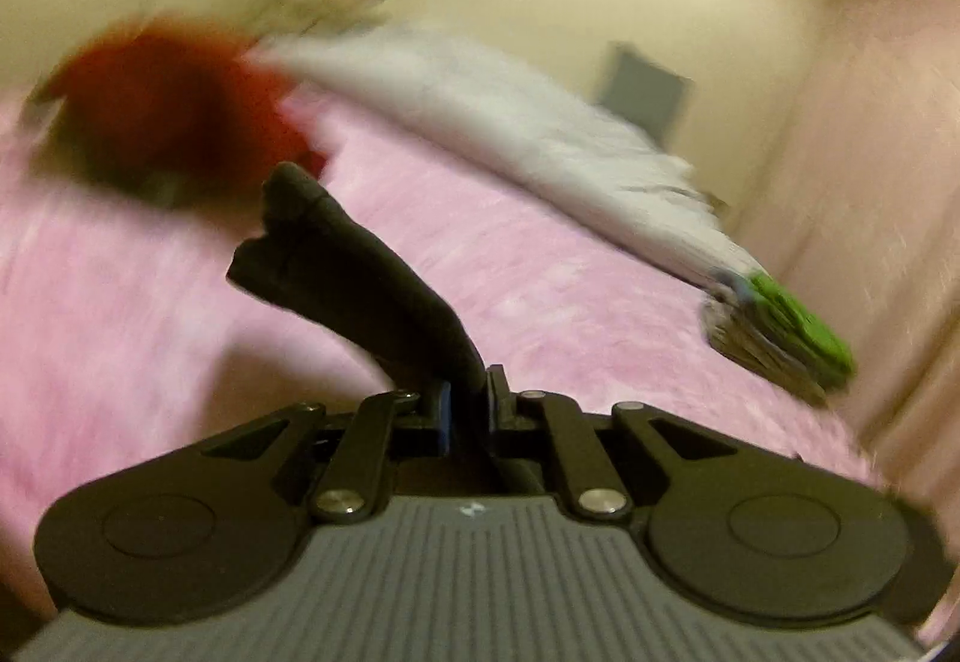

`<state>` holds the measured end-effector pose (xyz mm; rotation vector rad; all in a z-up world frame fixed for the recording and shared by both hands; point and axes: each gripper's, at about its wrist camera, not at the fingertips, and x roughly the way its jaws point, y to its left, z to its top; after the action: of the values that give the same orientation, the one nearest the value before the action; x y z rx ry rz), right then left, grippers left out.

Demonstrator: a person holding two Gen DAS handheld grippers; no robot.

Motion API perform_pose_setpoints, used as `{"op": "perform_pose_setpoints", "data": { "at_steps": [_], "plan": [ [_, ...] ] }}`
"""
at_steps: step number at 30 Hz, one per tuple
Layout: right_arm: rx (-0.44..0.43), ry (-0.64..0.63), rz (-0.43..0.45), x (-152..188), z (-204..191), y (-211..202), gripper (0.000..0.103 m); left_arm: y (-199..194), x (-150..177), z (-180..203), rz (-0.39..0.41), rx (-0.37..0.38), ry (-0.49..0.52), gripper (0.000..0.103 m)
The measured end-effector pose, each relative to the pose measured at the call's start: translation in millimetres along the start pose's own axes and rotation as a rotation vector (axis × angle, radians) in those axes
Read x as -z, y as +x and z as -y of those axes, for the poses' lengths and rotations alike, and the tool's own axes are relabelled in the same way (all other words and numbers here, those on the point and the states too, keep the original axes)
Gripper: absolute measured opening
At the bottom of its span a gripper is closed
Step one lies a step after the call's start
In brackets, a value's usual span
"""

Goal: Fold clothes
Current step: 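Fold the held hem over onto the waistband with the left tool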

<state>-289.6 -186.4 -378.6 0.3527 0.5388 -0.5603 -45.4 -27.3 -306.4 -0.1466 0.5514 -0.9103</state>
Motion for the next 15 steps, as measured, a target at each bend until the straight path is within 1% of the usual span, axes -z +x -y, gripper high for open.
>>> {"op": "perform_pose_setpoints", "data": {
  "at_steps": [2,7,10,11,13,14,15],
  "plan": [
    [0.019,0.103,0.053,-4.4,29.1,-22.9,0.089,-1.5,-15.3,39.3,0.031,0.06,0.142,0.007],
    [0.153,0.411,0.151,-8.4,122.2,-80.9,0.089,22.5,42.4,145.4,-0.123,0.249,0.482,0.008],
    [0.214,0.564,0.195,-6.3,168.3,-111.3,0.089,36.9,77.0,209.0,-0.217,0.362,0.686,0.017],
    [0.228,0.596,0.2,-5.5,180.1,-118.4,0.089,41.7,88.5,230.2,-0.248,0.4,0.753,0.026],
    [0.242,0.636,0.194,-3.2,195.3,-127.4,0.089,51.1,112.3,270.7,-0.311,0.469,0.885,0.027],
    [0.222,0.661,0.189,-2.0,200.2,-128.8,0.089,53.5,129.6,272.6,-0.338,0.44,0.911,0.027],
    [0.188,0.689,0.183,-0.9,204.0,-128.8,0.089,51.0,137.3,268.1,-0.35,0.433,0.895,0.026]
  ]
}}
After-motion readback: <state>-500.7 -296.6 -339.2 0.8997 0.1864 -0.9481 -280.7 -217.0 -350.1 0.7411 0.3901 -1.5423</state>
